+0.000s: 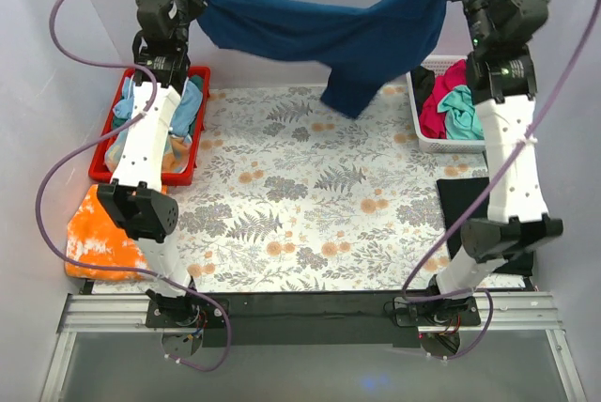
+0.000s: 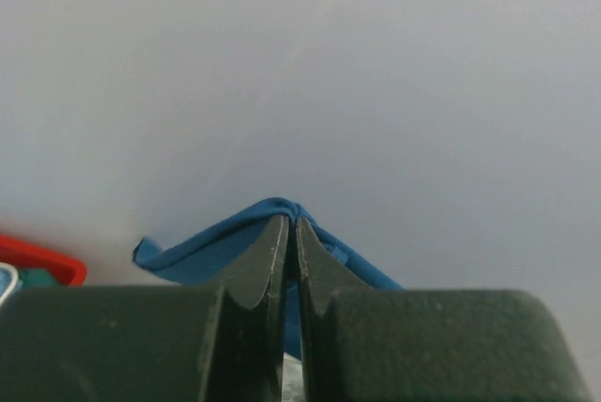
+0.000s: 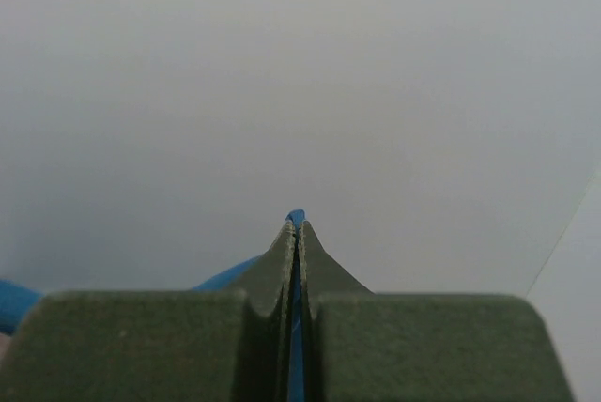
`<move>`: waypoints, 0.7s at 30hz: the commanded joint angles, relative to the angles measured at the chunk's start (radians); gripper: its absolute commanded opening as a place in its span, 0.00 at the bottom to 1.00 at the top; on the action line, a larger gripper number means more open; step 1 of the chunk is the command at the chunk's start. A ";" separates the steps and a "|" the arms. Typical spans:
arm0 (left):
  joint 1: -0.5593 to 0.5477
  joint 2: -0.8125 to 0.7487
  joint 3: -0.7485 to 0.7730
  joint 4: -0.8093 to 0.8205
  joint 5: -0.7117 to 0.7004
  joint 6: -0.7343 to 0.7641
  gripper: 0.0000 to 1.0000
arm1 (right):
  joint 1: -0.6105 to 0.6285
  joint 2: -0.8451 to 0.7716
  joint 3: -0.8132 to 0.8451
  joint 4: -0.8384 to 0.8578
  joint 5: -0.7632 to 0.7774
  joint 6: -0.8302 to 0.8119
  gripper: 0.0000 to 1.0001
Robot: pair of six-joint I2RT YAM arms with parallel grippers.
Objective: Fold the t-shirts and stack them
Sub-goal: Flatten out the tshirt
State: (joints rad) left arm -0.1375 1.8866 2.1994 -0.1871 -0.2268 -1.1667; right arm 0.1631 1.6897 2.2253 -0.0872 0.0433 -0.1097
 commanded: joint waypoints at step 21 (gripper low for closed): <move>-0.057 -0.598 -1.648 0.193 -0.078 -0.481 0.00 | 0.049 -1.194 -1.771 -0.144 0.156 0.502 0.01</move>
State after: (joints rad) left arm -0.1677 1.4612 0.6071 -0.0311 -0.2146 -1.5139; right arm 0.2085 0.6147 0.4164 -0.1703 0.1028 0.3016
